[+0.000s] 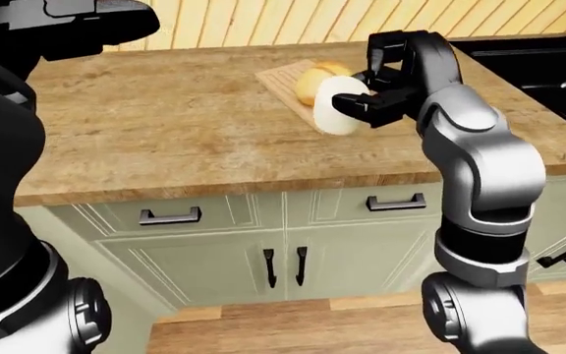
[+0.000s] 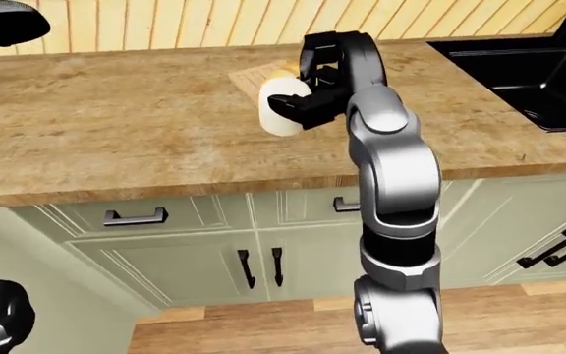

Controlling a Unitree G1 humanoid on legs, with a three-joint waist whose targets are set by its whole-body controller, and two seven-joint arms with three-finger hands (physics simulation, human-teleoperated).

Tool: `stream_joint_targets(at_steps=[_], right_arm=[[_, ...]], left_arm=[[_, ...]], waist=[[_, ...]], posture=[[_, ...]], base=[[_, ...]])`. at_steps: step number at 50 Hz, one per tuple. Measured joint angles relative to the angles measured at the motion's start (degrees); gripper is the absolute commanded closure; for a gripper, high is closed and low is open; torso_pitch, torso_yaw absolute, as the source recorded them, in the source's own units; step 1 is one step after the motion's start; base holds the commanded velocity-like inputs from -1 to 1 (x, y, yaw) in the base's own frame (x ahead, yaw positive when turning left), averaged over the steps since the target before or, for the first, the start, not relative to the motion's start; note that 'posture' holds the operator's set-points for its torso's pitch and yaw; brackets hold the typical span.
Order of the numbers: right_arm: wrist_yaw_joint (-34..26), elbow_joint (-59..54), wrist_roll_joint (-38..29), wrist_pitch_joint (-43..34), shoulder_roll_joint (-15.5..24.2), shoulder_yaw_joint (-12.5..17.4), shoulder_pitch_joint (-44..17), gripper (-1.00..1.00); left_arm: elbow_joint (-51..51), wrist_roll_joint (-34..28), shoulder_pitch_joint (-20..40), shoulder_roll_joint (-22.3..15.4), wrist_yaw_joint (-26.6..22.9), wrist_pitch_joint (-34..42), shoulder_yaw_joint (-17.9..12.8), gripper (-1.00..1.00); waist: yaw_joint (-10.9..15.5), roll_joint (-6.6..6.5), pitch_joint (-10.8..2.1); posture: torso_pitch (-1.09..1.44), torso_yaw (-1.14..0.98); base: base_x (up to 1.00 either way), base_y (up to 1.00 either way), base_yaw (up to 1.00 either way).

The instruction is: Pick up the wedge of cheese and place it on the slice of bread to prepare a simple cheese on bread dish.

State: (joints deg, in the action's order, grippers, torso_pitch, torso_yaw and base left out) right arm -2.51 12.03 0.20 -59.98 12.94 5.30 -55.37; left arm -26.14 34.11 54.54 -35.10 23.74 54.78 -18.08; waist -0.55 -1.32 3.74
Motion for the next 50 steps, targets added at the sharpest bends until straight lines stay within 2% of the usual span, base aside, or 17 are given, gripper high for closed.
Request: stream_joint_targets(at_steps=[8, 16, 20, 24, 27, 29, 30, 31, 34, 36, 40, 43, 44, 45, 46, 48, 50], right_arm=[[0.3, -0.5, 0.0, -0.3, -0.1, -0.4, 0.4, 1.00], [-0.3, 0.1, 0.8, 0.1, -0.3, -0.7, 0.5, 1.00], [-0.2, 0.0, 0.5, 0.5, 0.3, 0.2, 0.5, 1.00], [0.6, -0.3, -0.5, -0.4, 0.9, 1.3, 0.8, 1.00], [0.8, -0.2, -0.6, -0.7, 0.9, 1.1, 0.4, 1.00], [0.6, 0.2, -0.4, -0.6, 0.8, 0.8, 0.0, 1.00], [0.6, 0.4, -0.2, -0.4, 0.5, 0.6, 0.0, 1.00], [0.4, 0.4, 0.0, -0.3, 0.2, 0.2, 0.3, 1.00], [-0.4, -0.3, 1.0, -0.8, -0.3, -1.5, 0.8, 1.00], [-0.7, -0.4, 1.4, -1.1, -0.3, -1.6, 0.8, 1.00], [-0.4, 0.5, 1.0, -0.6, 0.0, -0.6, 0.3, 1.00], [-0.2, 0.5, 0.6, 0.2, 0.1, -0.3, 0.0, 1.00], [-0.2, 0.5, 0.6, 0.4, 0.3, -0.1, 0.0, 1.00], [-0.1, 0.5, 0.5, 0.6, 0.5, 0.2, 0.3, 1.00], [0.1, 0.4, 0.2, 0.4, 0.6, 0.6, 0.8, 1.00], [0.4, -0.3, -0.3, -0.5, 0.6, 0.9, 1.3, 1.00], [0.6, -0.8, -0.5, -1.0, 0.6, 0.7, 1.2, 1.00]], left_arm=[[-0.3, 0.1, 0.0, 0.0, 0.2, 0.3, 0.0, -1.00], [-1.4, 0.1, 0.0, -0.1, 0.5, 0.5, -0.6, -1.00], [-1.1, 0.5, 0.2, 0.1, 0.2, 0.2, 0.0, -1.00], [-1.0, 1.2, 0.2, 0.0, -0.1, 0.3, 0.5, -1.00], [-0.2, 0.9, 0.2, -0.2, 0.1, 0.2, 0.0, -1.00], [-0.1, 0.7, 0.3, -0.3, 0.3, 0.2, -0.1, -1.00], [-0.1, 0.6, 0.3, -0.5, 0.3, 0.1, -0.2, -1.00], [-0.1, 0.6, 0.1, -0.5, 0.4, 0.1, -0.3, -1.00], [0.3, 0.4, -0.3, -0.5, 0.7, 0.6, -0.7, -1.00], [0.1, 0.3, 0.0, -0.4, 0.7, 0.5, -0.4, -1.00], [-0.6, 0.4, 0.1, -0.4, 0.4, -0.1, -0.3, -1.00], [-0.4, 0.2, 0.1, -0.2, 0.5, -0.1, -0.2, -1.00], [-0.5, 0.2, 0.1, 0.1, 0.5, -0.1, -0.1, -1.00], [-0.8, 0.2, -0.2, 0.4, 0.4, -0.1, 0.2, -1.00], [-0.9, 0.4, -0.4, 0.6, 0.3, 0.1, 0.7, -1.00], [-0.6, 0.8, -0.5, 0.6, 0.0, 0.6, 1.2, -1.00], [-0.4, 1.0, -0.2, 0.4, -0.1, 0.9, 0.8, -1.00]], waist=[[0.1, 0.21, 0.38], [0.9, 0.86, -0.82], [0.1, -0.14, -0.79], [-0.2, 0.60, -0.54], [-0.2, -1.07, 0.12], [-0.3, -3.17, 0.13], [0.1, -3.19, 0.06], [0.5, -2.59, 0.18], [0.9, -2.67, -0.14], [0.7, -1.88, -0.47], [0.7, 0.29, -0.37], [1.0, 3.06, -0.82], [0.7, 3.26, -1.13], [0.3, 2.54, -0.73], [0.2, 2.45, -0.50], [0.1, 2.42, -0.61], [0.3, 1.62, -0.65]], posture=[[0.00, 0.00], [0.00, 0.00], [0.00, 0.00], [0.00, 0.00], [0.00, 0.00], [0.00, 0.00], [0.00, 0.00], [0.00, 0.00], [0.00, 0.00], [0.00, 0.00], [0.00, 0.00], [0.00, 0.00], [0.00, 0.00], [0.00, 0.00], [0.00, 0.00], [0.00, 0.00], [0.00, 0.00]], base=[[0.03, 0.00, 0.00], [0.11, 0.00, 0.00], [0.12, 0.00, 0.00], [0.11, 0.00, 0.00], [0.12, 0.00, 0.00], [0.12, 0.00, 0.00], [0.12, 0.00, 0.00], [0.11, 0.00, 0.00], [0.12, 0.00, 0.00], [0.11, 0.00, 0.00], [0.12, 0.00, 0.00], [0.12, 0.00, 0.00], [0.11, 0.00, 0.00], [0.11, 0.00, 0.00], [0.11, 0.00, 0.00], [0.11, 0.00, 0.00], [0.12, 0.00, 0.00]])
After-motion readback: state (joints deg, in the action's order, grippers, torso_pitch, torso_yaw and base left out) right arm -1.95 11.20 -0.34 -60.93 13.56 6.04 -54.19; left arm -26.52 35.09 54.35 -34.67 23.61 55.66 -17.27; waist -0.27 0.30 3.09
